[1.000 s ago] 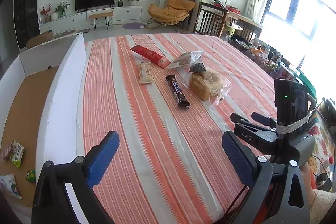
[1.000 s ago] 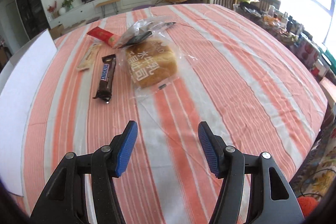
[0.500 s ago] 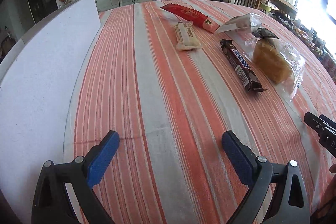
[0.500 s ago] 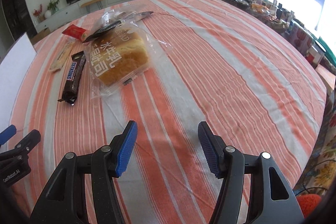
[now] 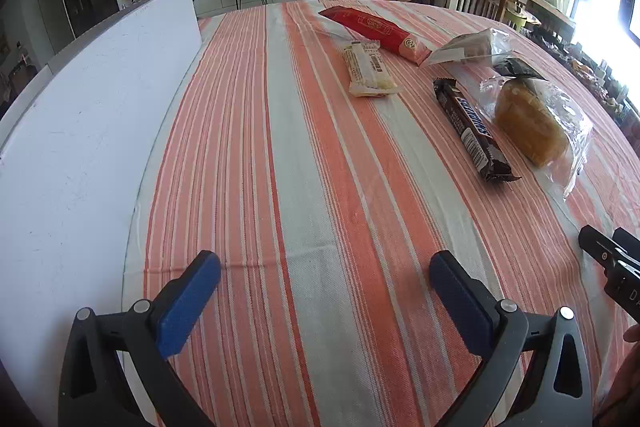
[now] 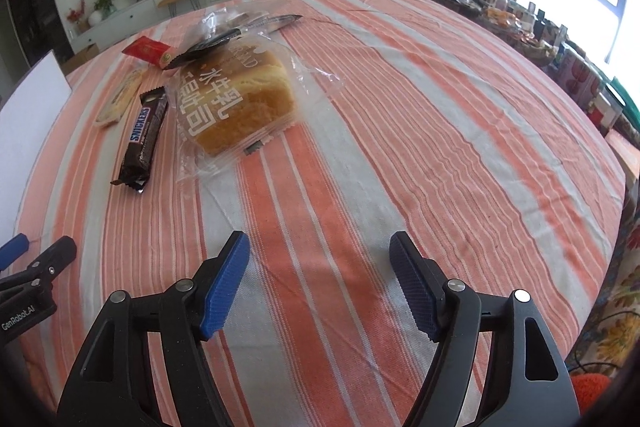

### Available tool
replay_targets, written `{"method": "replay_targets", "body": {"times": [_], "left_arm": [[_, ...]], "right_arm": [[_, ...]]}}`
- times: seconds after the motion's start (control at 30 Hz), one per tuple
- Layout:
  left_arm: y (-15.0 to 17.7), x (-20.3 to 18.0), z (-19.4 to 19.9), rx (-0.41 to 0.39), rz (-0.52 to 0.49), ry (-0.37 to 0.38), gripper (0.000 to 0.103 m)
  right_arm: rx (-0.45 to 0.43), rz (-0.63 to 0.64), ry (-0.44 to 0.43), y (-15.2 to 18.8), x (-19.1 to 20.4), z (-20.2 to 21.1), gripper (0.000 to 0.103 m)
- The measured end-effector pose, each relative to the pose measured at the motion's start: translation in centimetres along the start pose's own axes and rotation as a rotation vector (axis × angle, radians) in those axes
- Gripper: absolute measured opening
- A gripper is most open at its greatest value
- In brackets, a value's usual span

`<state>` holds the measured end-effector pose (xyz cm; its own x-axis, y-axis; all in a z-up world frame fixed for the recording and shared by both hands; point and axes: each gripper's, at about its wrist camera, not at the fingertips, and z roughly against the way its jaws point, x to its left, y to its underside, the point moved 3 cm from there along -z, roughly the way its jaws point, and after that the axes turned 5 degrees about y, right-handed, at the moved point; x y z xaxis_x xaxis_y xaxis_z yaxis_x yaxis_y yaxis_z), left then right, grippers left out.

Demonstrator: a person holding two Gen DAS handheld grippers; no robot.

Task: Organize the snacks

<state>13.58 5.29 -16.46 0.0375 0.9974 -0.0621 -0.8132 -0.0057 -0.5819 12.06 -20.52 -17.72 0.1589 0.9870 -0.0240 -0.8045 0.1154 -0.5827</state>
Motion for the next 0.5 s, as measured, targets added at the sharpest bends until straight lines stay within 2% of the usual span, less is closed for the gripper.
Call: {"method": "replay_targets", "body": {"times": [0.5], "left_arm": [[-0.01, 0.01, 0.00, 0.000, 0.000, 0.000, 0.103]], "right_arm": [[0.000, 0.006, 0.000, 0.08, 0.02, 0.10, 0.081]]}}
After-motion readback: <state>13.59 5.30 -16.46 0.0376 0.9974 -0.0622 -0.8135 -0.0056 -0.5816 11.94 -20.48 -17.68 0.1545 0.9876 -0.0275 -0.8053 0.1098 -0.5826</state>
